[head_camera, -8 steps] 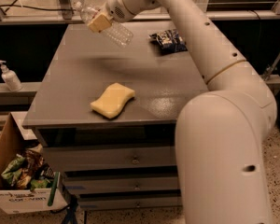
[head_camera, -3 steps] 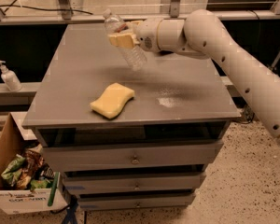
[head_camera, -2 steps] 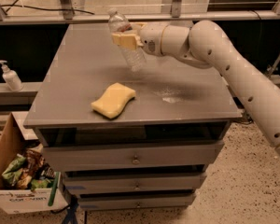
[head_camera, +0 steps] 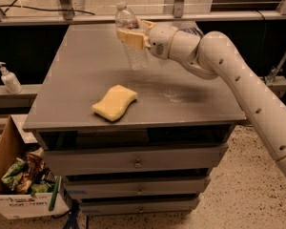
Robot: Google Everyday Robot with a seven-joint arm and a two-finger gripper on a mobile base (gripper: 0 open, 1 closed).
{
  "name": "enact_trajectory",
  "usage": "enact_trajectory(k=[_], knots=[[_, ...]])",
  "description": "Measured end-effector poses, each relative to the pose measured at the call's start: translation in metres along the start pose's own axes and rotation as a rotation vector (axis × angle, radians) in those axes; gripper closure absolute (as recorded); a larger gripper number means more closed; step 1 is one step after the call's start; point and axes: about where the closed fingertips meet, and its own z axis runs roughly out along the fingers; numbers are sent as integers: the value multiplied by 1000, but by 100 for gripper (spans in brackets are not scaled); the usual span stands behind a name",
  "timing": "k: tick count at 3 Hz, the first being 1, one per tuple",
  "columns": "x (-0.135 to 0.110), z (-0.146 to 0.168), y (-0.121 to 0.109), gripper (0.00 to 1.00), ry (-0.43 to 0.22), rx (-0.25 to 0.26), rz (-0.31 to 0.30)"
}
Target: Place water bottle upright
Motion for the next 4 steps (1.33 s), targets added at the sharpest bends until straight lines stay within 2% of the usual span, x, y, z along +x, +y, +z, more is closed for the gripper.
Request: enact_trajectory(k=[1,2,4], knots=[[-5,-14,-3,100,-73,14,15],[8,-38,-2,100,-112,24,38],[21,-57,5,100,-91,41,38]])
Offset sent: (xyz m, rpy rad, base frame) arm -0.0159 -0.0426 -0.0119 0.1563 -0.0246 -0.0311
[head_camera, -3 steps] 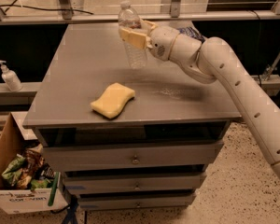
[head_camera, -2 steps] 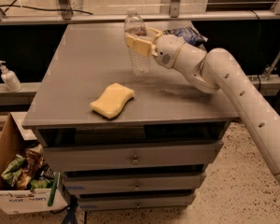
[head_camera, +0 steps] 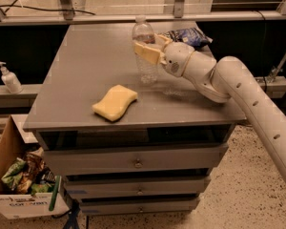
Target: Place water bottle upright
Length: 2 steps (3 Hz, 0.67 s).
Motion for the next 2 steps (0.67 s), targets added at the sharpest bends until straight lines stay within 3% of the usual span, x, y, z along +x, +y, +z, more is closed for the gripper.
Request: enact_trajectory(k=[2], knots=[[1,-15,5,59,62,0,-30]])
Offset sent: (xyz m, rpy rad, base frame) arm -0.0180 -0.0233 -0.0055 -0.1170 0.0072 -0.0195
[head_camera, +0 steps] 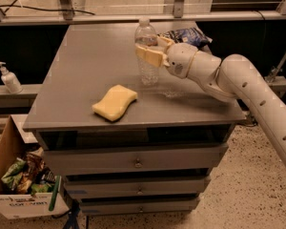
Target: Place water bottle upright
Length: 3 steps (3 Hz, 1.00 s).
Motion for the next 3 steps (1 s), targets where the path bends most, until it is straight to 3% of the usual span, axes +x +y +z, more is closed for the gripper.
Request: enact_trajectory(k=[2,3], knots=[[-5,-14,0,13,38,16,-26],[-6,-17,0,0,46,19,-31]])
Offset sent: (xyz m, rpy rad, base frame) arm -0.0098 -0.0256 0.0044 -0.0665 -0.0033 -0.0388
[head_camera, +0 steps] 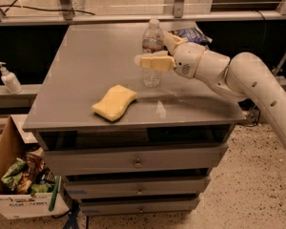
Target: Place water bottle upright
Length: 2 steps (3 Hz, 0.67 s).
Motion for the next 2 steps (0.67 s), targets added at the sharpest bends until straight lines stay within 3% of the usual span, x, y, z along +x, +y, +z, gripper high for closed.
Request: enact_trajectory(k=[2], knots=[[-5,-14,-1,0,28,15,-13]])
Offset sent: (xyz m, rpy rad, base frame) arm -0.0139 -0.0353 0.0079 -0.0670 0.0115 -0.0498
